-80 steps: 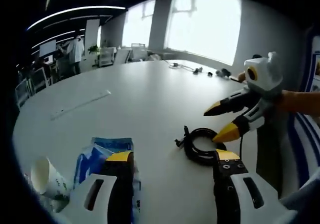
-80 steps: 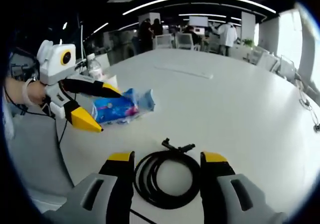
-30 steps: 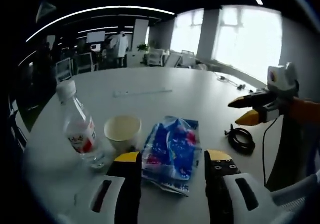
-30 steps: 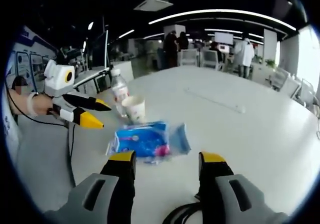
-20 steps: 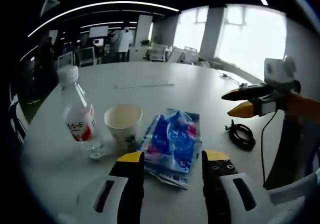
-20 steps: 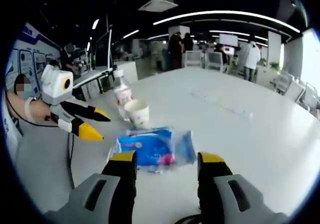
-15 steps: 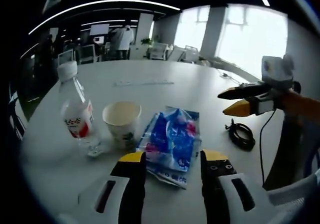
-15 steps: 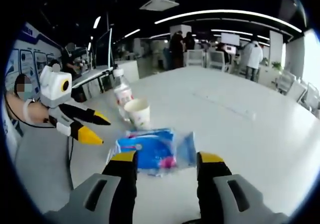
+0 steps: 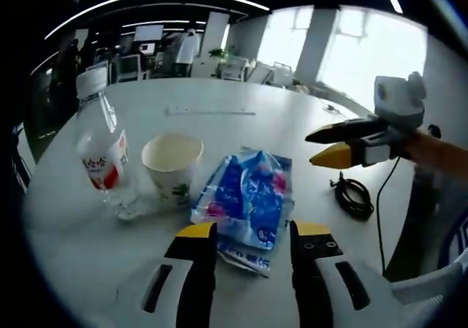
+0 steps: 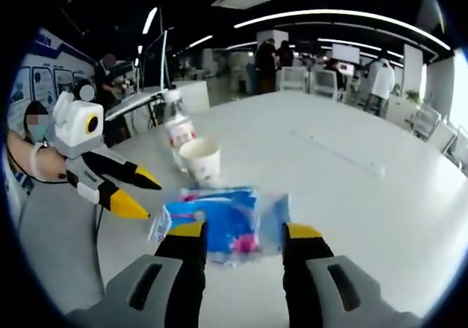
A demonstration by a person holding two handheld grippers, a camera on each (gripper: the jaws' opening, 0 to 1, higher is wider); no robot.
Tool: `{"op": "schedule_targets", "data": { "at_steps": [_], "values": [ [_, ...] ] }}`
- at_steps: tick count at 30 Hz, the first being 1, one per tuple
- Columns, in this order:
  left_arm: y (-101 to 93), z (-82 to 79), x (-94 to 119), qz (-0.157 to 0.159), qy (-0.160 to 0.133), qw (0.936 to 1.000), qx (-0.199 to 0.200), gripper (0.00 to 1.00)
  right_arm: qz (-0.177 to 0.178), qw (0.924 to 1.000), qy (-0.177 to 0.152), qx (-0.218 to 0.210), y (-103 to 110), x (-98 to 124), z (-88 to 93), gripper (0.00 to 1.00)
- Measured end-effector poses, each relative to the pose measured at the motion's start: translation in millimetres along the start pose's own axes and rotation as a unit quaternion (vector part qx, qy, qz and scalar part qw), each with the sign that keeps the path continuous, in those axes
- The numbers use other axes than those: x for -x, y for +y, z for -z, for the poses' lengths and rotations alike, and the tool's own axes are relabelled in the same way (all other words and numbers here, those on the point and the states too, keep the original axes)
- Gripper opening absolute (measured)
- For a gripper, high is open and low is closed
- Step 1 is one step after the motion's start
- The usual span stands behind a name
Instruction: Arrange the tabletop items into an orderly group along one side of the table until the central work area is clear of visible clutter.
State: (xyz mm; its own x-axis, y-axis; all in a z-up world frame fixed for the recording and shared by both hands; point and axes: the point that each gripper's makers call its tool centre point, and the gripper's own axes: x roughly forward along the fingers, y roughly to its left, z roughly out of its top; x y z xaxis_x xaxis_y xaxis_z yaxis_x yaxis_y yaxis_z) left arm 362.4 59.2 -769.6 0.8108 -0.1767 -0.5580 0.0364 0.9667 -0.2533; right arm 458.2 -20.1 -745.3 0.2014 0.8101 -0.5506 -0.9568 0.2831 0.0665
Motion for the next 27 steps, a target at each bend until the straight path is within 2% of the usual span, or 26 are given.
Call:
{"op": "schedule_targets", "data": {
  "at_steps": [5, 7, 17, 27],
  "values": [
    [2.3, 5.5, -3, -0.001, 0.013, 0.9999, 0.01, 0.33, -0.005, 1.0, 0.006, -0.001, -2, -9, 3.0, 0.31],
    [3.2, 5.4, -3, -0.004, 0.013, 0.9998, 0.012, 0.33, -0.009, 0.9997, 0.023, 0.0, -5, -16, 9.1, 0.28],
    [4.4, 3.2, -9, -0.01, 0.014, 0.9997, 0.016, 0.27, -0.017, 0.9995, 0.027, 0.003, -7, -32, 2.1, 0.25],
    [3.9, 9.2, -15, -0.009, 0.025, 0.9994, 0.021, 0.24, -0.022, 0.9988, 0.043, -0.006, -10, -45, 11.5, 0.23]
  ]
}}
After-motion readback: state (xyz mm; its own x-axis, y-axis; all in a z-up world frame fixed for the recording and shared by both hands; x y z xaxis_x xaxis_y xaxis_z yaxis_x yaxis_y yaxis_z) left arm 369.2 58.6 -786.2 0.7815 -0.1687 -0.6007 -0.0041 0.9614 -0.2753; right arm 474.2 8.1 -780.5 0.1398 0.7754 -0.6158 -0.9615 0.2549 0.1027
